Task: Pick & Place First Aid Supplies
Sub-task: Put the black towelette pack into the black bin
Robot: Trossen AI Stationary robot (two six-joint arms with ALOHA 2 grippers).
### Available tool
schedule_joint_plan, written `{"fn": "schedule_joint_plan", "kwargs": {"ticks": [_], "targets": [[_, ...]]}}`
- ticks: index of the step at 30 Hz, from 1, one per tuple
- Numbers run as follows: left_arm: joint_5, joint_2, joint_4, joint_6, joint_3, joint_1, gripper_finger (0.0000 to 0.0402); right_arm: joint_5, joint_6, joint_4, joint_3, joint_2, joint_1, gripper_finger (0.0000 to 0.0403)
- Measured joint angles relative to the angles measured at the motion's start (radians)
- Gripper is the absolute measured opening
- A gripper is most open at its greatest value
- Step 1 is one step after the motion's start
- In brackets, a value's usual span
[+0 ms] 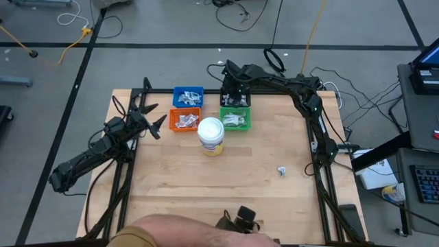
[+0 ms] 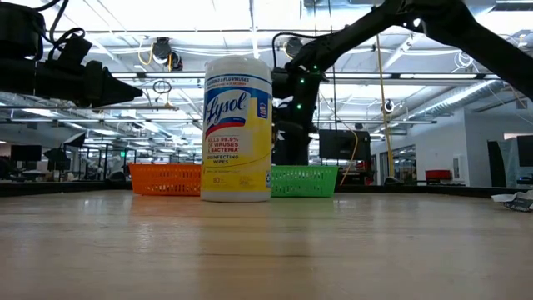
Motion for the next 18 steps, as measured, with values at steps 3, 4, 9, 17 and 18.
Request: {"fn": "schedule_joint_plan", "kwargs": {"ticks": [3,4,9,17,18], "targets": [[0.000,0.000,0.000,0.000,0.000,0.000,0.0310,0.002,0.166,-0.049,0.000,-0.012,0.000,0.0171],[0.000,0.000,0.000,0.000,0.000,0.000,0.0310,0.002,0.222,-0.068,0.000,-0.012,0.000,0.0173],[0.000,0.000,0.000,0.000,0.000,0.000,0.0310,-0.001,0.462,-0.192,-0.001,-0.026,-0.001,0.0170],[0.000,0.000,0.000,0.000,0.000,0.000,0.0310,-0.002,0.643,-0.218,0.000,-0.043,0.011,0.0168],[0.000,0.000,0.000,0.000,0.000,0.000,0.0310,0.001,0.661,-0.218,0.000,-0.045,0.013,0.0168]]}}
